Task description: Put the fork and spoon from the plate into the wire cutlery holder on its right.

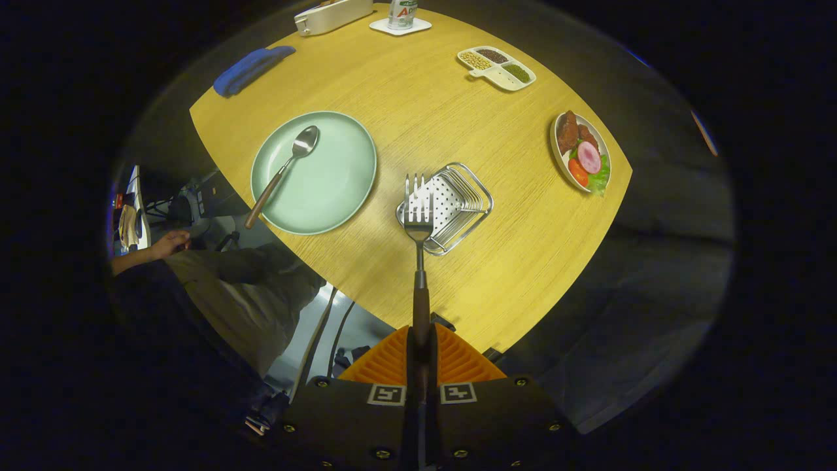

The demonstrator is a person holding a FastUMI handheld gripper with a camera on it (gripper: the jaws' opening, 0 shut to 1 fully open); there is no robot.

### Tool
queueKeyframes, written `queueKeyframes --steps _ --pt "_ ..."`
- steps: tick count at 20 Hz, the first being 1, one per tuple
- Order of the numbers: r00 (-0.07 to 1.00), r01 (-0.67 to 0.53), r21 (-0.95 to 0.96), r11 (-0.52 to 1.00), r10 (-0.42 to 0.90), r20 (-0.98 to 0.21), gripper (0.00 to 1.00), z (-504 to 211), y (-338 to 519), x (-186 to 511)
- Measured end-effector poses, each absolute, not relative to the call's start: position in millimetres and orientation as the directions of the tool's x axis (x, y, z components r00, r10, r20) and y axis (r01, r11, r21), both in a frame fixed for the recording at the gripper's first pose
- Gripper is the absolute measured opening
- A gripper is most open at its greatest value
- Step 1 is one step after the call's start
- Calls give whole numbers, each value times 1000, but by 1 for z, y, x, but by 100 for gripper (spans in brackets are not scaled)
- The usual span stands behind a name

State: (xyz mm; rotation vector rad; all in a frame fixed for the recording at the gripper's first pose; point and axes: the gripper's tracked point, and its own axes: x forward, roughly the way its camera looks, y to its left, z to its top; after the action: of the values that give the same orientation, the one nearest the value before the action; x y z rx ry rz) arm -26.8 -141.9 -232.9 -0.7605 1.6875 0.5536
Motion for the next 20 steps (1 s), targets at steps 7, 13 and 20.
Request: queueKeyframes --steps 7,13,20 --pt "-217 -739 -25 674 -272 -938 5 -248 -154 -15" --pt "-289 -745 1 668 -321 -902 5 -270 -153 0" --pt "-357 -755 36 654 -365 -860 5 -301 -146 20"
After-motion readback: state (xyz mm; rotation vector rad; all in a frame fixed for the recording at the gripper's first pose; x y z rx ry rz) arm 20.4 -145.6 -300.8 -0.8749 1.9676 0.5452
